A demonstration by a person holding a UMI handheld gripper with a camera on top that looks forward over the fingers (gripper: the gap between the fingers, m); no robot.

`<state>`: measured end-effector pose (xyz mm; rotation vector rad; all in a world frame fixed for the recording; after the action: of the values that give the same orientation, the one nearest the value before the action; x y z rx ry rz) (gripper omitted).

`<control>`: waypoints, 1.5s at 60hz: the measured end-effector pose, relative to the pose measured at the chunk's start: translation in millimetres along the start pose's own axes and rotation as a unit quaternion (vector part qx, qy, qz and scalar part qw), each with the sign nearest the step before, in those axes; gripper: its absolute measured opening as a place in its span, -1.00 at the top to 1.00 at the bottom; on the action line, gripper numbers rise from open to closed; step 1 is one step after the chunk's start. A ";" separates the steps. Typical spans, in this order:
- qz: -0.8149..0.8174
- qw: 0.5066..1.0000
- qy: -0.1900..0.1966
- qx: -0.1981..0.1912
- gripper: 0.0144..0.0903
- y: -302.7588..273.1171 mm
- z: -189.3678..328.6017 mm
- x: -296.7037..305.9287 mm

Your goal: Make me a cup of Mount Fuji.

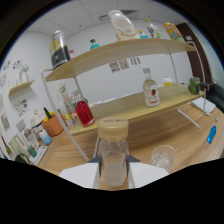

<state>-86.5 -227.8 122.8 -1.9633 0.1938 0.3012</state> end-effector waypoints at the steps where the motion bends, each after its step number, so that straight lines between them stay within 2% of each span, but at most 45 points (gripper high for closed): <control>1: 0.022 1.000 -0.003 -0.001 0.38 1.4 1.6 1.2; 11: 0.272 0.961 -0.040 0.002 0.37 4.1 11.6 16.5; 25: 0.484 0.870 -0.095 0.011 0.38 0.3 10.6 20.3; 39: 0.608 0.781 -0.141 0.003 0.39 -8.7 12.1 13.5; 48: 0.632 0.759 -0.153 0.001 0.38 -12.0 11.2 13.8; 56: 0.609 0.780 -0.145 -0.005 0.38 -8.9 10.1 11.8; 63: 0.533 0.836 -0.132 0.005 0.38 -17.3 1.5 8.8; 72: 0.325 0.940 -0.092 0.052 0.38 -46.4 -11.7 2.3; 82: 0.063 0.993 -0.037 0.094 0.38 -64.6 -14.2 -13.8; 90: -0.081 0.995 0.007 0.062 0.37 -32.7 4.7 -14.1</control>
<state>-91.6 -210.5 153.9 -1.8453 0.0605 0.1662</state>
